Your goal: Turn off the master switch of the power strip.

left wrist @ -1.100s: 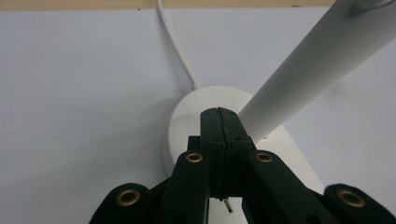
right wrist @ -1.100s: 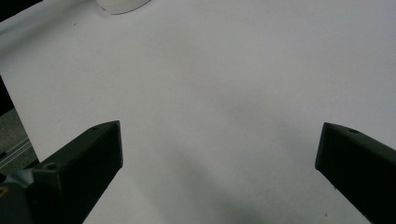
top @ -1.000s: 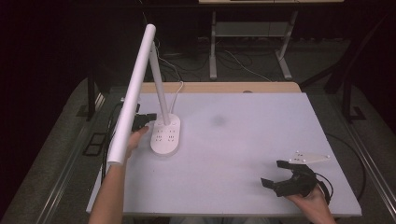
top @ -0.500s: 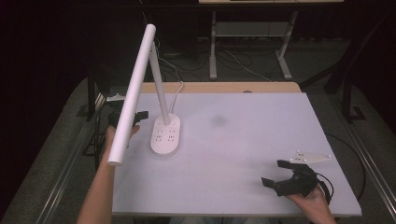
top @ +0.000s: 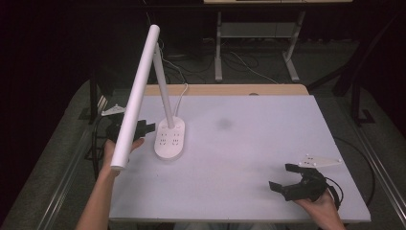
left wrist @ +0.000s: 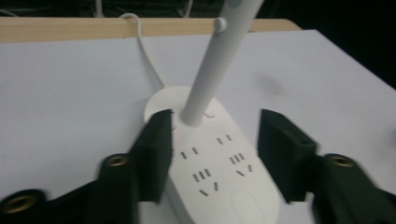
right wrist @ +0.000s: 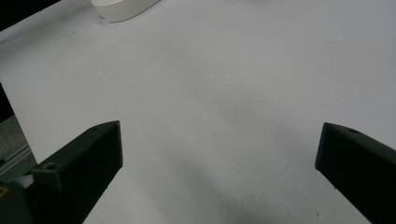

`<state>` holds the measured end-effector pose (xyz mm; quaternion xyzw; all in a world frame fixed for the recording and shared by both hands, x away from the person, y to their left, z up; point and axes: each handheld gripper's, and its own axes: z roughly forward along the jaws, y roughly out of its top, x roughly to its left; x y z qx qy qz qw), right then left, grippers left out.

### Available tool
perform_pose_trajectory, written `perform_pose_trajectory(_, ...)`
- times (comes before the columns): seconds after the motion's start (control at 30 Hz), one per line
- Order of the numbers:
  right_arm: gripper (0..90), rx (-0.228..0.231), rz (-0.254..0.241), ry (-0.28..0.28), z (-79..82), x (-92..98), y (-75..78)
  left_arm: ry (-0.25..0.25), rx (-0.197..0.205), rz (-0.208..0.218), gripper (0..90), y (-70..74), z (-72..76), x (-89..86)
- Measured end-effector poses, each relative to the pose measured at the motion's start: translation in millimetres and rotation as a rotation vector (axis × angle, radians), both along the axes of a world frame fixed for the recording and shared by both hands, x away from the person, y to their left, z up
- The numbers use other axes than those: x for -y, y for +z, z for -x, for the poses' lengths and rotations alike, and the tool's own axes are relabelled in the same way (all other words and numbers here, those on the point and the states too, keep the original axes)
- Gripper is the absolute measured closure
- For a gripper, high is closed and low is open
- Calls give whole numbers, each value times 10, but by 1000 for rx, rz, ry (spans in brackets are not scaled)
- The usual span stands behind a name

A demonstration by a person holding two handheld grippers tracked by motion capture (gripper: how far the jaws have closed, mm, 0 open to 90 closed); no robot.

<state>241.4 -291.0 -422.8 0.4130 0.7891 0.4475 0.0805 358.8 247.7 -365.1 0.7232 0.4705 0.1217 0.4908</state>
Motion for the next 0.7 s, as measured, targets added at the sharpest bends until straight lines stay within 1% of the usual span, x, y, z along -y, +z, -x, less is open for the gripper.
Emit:
perform_pose_trajectory(0.1, 3, 2, 0, 2, 1, -11, -1, -7, 15, 3, 297, -1, 88, 14)
perform_pose_trajectory(0.17, 2, 4, 0, 4, 1, -12, -1, -10, 18, 13, 248, -9, 137, 22)
perform_pose_trajectory(0.3, 3, 3, -2, 3, 4, -12, 2, -28, 22, 20, 131, -21, 221, 37)
perform_pose_trajectory(0.33, 3, 3, -2, 3, 4, -11, 3, -36, 16, 29, 105, -23, 240, 44)
perform_pose_trajectory(0.37, 3, 3, -2, 2, 5, -12, 2, -40, 7, 33, 61, -26, 256, 57)
perform_pose_trajectory(0.43, 3, 3, -2, 3, 4, -12, 2, -59, 2, 24, 4, -39, 298, 82)
perform_pose_trajectory(0.5, 3, 5, -2, 4, 4, -13, 2, -72, 3, 25, 0, -54, 358, 108)
perform_pose_trajectory(0.53, 3, 5, -2, 4, 5, -14, 2, -82, 9, 29, 0, -63, 388, 124)
perform_pose_trajectory(0.6, 3, 5, -3, 5, 6, -14, 4, -98, 18, 24, 0, -74, 447, 151)
perform_pose_trajectory(0.63, 3, 4, -3, 4, 7, -16, 3, -104, 17, 29, 0, -78, 477, 166)
perform_pose_trajectory(0.67, 3, 5, -3, 4, 8, -16, 4, -117, 24, 28, 0, -84, 502, 171)
perform_pose_trajectory(0.7, 3, 5, -2, 4, 9, -16, 5, -120, 28, 35, 0, -91, 531, 184)
